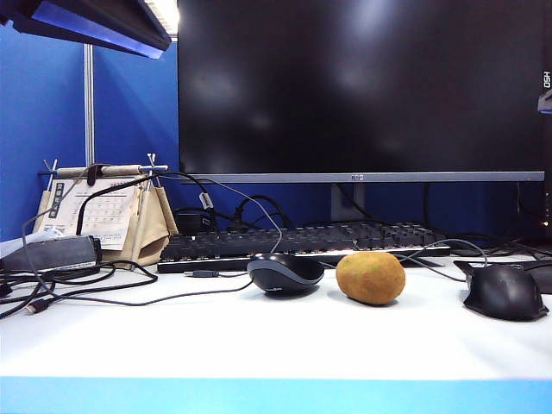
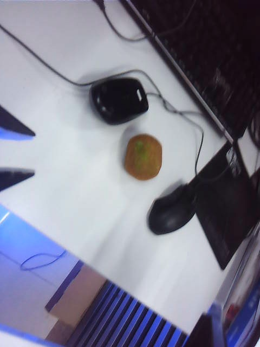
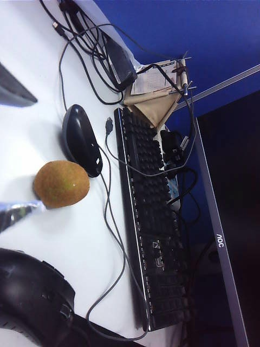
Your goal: Pick up the kiwi and place it near the upside-down mouse.
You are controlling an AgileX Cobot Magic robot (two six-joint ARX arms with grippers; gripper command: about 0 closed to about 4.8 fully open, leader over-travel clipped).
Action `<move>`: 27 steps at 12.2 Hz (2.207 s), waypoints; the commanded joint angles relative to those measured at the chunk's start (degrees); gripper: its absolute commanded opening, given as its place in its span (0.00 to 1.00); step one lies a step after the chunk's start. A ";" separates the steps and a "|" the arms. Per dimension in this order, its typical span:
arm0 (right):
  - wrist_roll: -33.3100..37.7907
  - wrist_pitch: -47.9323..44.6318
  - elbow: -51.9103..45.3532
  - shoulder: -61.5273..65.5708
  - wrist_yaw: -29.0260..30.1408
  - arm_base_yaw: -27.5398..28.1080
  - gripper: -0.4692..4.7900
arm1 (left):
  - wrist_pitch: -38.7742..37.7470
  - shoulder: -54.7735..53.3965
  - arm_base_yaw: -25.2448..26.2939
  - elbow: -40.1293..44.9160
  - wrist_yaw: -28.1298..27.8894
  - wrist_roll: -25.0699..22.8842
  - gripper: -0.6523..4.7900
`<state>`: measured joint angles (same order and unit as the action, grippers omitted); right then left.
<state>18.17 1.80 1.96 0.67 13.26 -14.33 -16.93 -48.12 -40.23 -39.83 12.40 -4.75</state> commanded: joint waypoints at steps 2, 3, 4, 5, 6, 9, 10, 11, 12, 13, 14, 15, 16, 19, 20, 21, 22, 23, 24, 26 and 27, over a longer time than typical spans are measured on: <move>-8.37 -11.45 8.52 17.55 -1.57 -0.11 0.68 | -0.31 0.09 0.02 -0.24 0.92 0.68 0.27; -14.38 -17.79 14.82 31.23 -1.73 -0.13 0.71 | -0.13 0.09 0.02 -0.24 5.97 0.70 0.27; -14.47 -23.45 16.76 38.42 -1.73 -0.13 0.72 | -0.15 0.09 0.02 -0.24 6.82 0.72 0.27; -16.46 -29.22 17.66 45.22 -0.96 -0.20 0.73 | -0.17 0.09 0.02 -0.24 7.15 0.72 0.27; -17.35 -34.25 19.21 54.27 1.40 -0.24 0.78 | -0.22 0.09 0.02 -0.24 7.13 0.68 0.27; -18.51 -31.39 34.91 88.70 14.27 -1.38 0.99 | -1.03 0.09 0.00 -0.22 6.91 0.44 0.27; -19.45 -29.75 35.30 90.47 14.64 -1.99 0.99 | -1.36 0.07 0.02 -0.22 6.78 0.44 0.27; -21.29 -28.76 35.28 90.95 14.95 -2.47 0.99 | -1.36 0.07 0.02 -0.22 6.25 0.20 0.27; -22.88 -27.82 35.30 91.36 14.99 -2.91 0.99 | -1.14 0.04 0.02 -0.22 6.25 0.17 0.27; -23.37 -27.26 35.30 93.31 15.34 -2.97 0.99 | -0.04 0.04 0.02 -0.22 5.42 0.15 0.27; -23.37 -27.30 35.32 94.82 14.88 -2.97 0.99 | 0.00 0.04 0.02 -0.22 5.40 0.24 0.27; -23.43 -27.41 35.45 96.39 14.91 -2.99 0.99 | -0.11 0.04 0.02 -0.22 5.42 0.28 0.27; -24.17 -27.39 35.71 98.75 14.91 -3.15 0.99 | -0.24 0.04 0.02 -0.22 5.60 0.33 0.27; -24.13 -29.97 36.02 101.68 13.64 -3.74 0.99 | -0.46 0.04 0.02 -0.22 5.64 0.57 0.27; -23.96 -29.94 36.83 101.68 13.62 -3.74 0.98 | -0.96 0.04 0.00 -0.22 5.73 0.72 0.27; -23.82 -29.94 36.98 101.68 13.62 -3.74 0.93 | -1.29 0.07 0.00 -0.22 5.86 0.72 0.27; -22.91 -29.94 37.07 101.68 13.62 -3.72 0.80 | -1.90 0.07 0.00 -0.22 5.84 0.92 0.27; -22.60 -29.94 37.11 101.66 13.70 -3.72 0.64 | -2.64 0.07 0.00 -0.22 5.86 0.92 0.27; -22.40 -29.94 37.11 101.66 13.88 -3.74 0.57 | -2.82 0.07 0.00 -0.22 5.84 0.92 0.27; -19.56 -30.08 37.29 101.44 13.94 -3.72 0.55 | -3.28 0.07 0.00 -0.22 5.84 0.94 0.27; -18.25 -30.34 37.42 101.09 15.76 -3.72 0.55 | -3.61 0.07 0.00 -0.22 5.84 0.92 0.27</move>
<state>-1.61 -27.55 38.96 102.30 27.22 -17.96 -20.51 -48.14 -40.23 -39.83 17.91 -4.03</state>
